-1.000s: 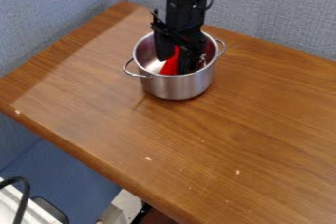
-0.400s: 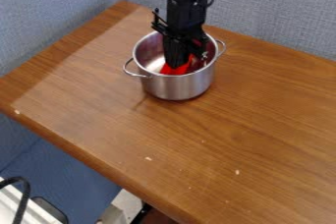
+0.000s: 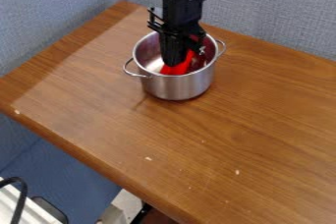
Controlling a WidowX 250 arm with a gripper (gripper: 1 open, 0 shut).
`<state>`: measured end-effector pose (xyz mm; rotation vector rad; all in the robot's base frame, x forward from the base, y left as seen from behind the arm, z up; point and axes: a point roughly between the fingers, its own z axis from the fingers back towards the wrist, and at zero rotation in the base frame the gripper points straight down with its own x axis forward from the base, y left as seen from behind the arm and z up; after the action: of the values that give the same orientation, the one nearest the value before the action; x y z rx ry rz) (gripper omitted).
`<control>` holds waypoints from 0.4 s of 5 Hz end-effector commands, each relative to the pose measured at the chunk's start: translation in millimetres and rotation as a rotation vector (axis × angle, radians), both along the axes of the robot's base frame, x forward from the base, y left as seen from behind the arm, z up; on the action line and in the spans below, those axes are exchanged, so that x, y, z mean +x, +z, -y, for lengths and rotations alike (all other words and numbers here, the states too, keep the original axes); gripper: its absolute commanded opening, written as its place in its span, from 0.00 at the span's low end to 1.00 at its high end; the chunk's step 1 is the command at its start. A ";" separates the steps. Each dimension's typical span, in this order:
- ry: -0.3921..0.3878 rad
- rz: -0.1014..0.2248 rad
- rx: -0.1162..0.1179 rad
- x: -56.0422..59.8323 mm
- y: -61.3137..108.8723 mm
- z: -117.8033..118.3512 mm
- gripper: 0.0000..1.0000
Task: Move the red object from the metal pot to the table
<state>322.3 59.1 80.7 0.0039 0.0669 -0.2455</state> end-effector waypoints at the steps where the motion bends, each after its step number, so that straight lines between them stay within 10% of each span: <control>1: 0.018 0.108 0.001 5.6 40.4 -4.8 0.00; 2: 0.033 0.132 -0.015 3.1 57.0 -5.5 0.00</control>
<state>321.2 59.7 111.5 -0.0195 0.0180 -0.2244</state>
